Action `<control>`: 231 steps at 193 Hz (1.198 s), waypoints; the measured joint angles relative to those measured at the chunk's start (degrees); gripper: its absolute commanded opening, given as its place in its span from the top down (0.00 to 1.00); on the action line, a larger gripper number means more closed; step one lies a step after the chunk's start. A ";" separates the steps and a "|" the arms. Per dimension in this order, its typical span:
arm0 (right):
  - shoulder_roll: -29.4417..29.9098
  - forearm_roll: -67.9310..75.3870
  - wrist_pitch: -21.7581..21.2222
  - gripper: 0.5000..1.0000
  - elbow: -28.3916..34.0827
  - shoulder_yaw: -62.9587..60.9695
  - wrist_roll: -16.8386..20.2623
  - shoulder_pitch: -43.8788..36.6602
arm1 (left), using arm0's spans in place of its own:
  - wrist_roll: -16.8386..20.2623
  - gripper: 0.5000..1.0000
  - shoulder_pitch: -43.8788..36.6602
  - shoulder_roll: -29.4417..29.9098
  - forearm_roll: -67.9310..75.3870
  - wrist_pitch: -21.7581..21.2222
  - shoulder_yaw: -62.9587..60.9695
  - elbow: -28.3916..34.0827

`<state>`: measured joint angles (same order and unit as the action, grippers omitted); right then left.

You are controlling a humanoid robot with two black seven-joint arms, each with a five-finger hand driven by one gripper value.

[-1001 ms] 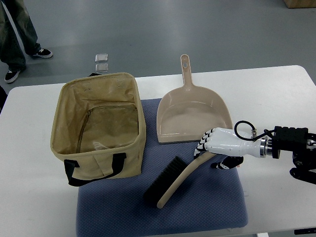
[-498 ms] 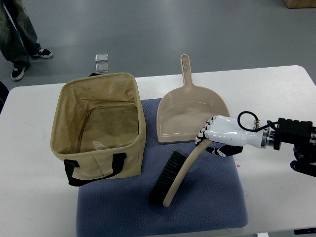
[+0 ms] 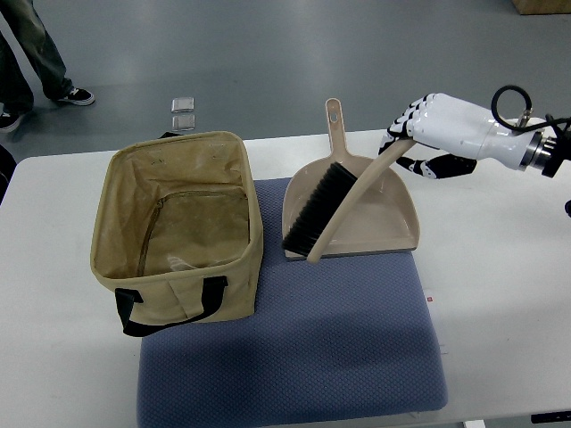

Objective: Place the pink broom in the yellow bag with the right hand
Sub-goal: 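Lift the brush with the right hand and carry it over the bag, then lower the brush bristles-first into the tan bag and release it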

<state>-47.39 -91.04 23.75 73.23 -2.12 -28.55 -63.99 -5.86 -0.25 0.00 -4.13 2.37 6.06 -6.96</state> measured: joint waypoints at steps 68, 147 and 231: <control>6.81 2.84 -5.91 1.00 -2.60 0.00 1.69 -15.33 | -0.01 0.00 0.00 0.00 0.00 0.00 0.00 0.00; 28.30 -0.67 -6.79 1.00 -9.33 0.25 6.20 -20.32 | -0.01 0.00 -0.01 0.00 0.00 0.00 0.00 0.00; 34.74 -2.82 -5.96 0.49 -15.37 0.01 5.98 -16.33 | -0.01 0.00 -0.01 0.00 0.00 0.00 0.00 0.00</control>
<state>-12.65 -93.86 17.79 57.87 -2.12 -22.57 -80.32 -5.88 -0.26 0.00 -4.13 2.37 6.06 -6.96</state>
